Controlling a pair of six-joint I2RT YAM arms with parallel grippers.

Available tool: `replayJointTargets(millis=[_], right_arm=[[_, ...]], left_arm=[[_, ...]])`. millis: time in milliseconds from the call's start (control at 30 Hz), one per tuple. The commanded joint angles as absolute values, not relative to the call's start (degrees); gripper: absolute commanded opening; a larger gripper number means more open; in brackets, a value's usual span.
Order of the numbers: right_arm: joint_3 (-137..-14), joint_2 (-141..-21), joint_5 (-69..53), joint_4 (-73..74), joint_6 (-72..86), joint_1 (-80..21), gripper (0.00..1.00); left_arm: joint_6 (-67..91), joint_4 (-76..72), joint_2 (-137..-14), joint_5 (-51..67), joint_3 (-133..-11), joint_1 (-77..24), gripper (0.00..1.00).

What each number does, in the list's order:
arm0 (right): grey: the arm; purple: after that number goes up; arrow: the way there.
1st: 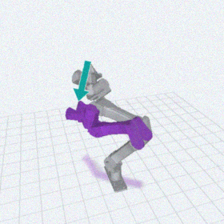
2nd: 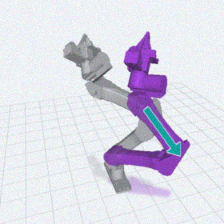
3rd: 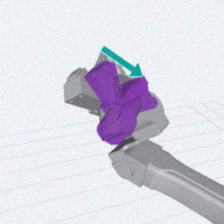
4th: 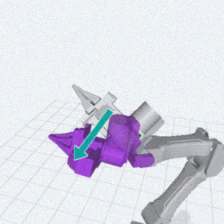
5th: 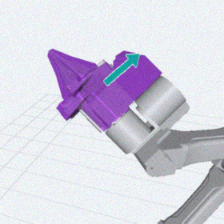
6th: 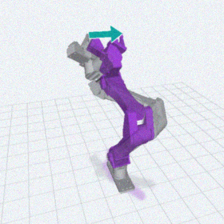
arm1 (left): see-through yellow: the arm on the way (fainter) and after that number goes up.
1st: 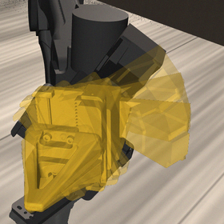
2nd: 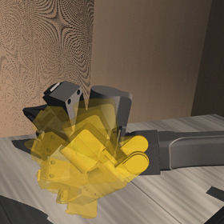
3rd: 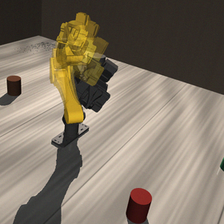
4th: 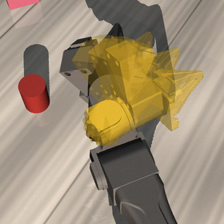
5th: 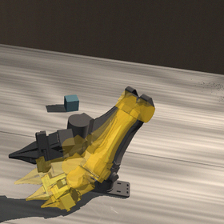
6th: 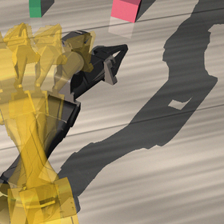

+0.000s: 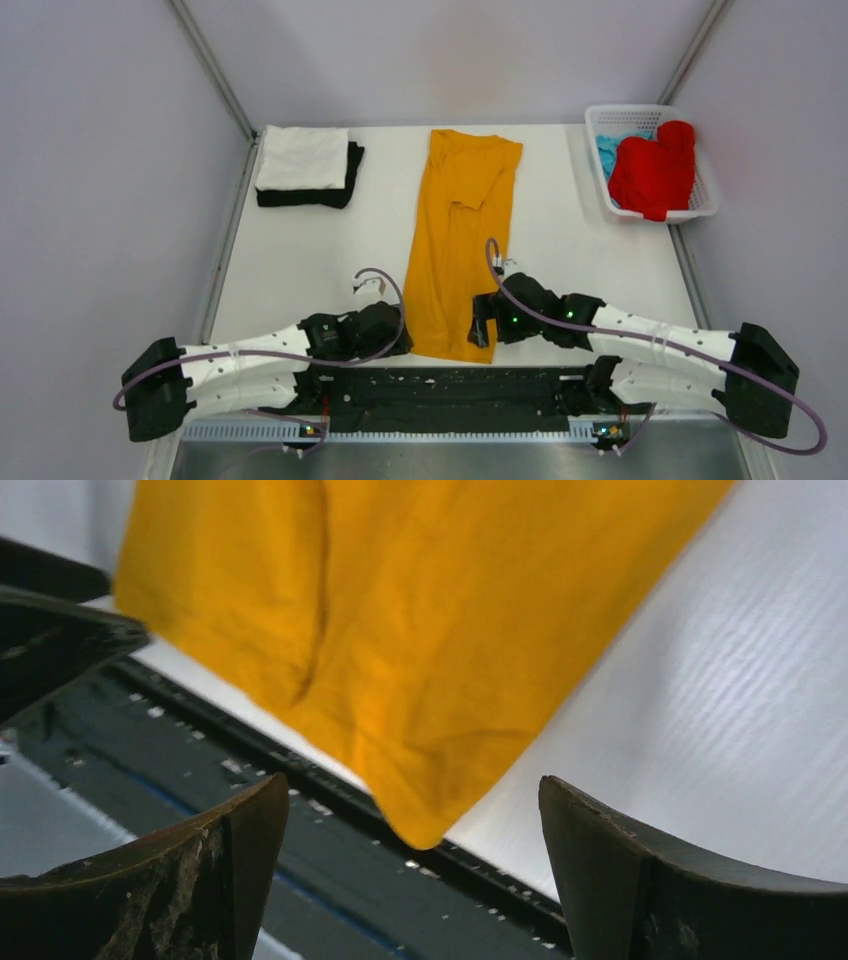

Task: Fold and stack the t-shirts
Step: Grab the bottom of the folded rectangular tshirt with both arms, then fold the folded rectangular tshirt in 1/3 of the way

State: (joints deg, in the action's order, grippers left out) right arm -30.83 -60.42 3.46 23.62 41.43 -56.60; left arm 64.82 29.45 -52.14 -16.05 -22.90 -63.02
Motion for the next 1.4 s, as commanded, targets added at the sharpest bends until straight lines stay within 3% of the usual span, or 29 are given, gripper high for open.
replayJointTargets(millis=[0,167,333,467,567,667,733,900,1133,1367], right_arm=[[-29.53,-56.78,0.36,19.80,46.96,-60.61,0.90],[-28.66,-61.98,1.14,19.74,48.91,-65.10,0.85],[-28.92,-65.25,3.21,20.54,49.11,-67.15,0.77],[-29.59,-68.31,5.33,21.24,49.27,-67.19,0.65],[-29.76,-70.96,5.56,20.89,49.31,-67.31,0.57],[-29.49,-72.39,8.38,21.19,50.54,-67.33,0.43],[-29.49,-72.41,8.12,21.39,50.75,-67.33,0.26],[-29.18,-69.25,4.33,24.37,50.76,-69.05,0.05],[-29.17,-63.79,5.67,25.72,51.75,-71.57,0.03],[-34.85,-63.57,13.37,27.90,47.31,-66.80,0.02]], left_arm=[[65.41,20.35,-55.36,-11.80,-20.23,-62.89,0.67],[67.50,21.10,-58.89,-13.98,-20.49,-62.85,0.42],[68.13,21.02,-60.11,-15.97,-20.66,-62.75,0.24],[68.64,20.34,-60.19,-16.85,-20.55,-62.76,0.01],[68.64,19.92,-60.23,-16.45,-20.50,-62.76,0.00],[68.86,19.62,-60.12,-16.00,-20.22,-62.78,0.00],[69.27,19.71,-59.90,-15.51,-20.15,-62.75,0.00],[68.98,21.23,-57.29,-9.51,-19.72,-63.10,0.00],[66.64,20.48,-55.09,-6.69,-20.81,-65.52,0.00],[60.49,22.29,-58.70,-16.35,-31.91,-62.98,0.00]])
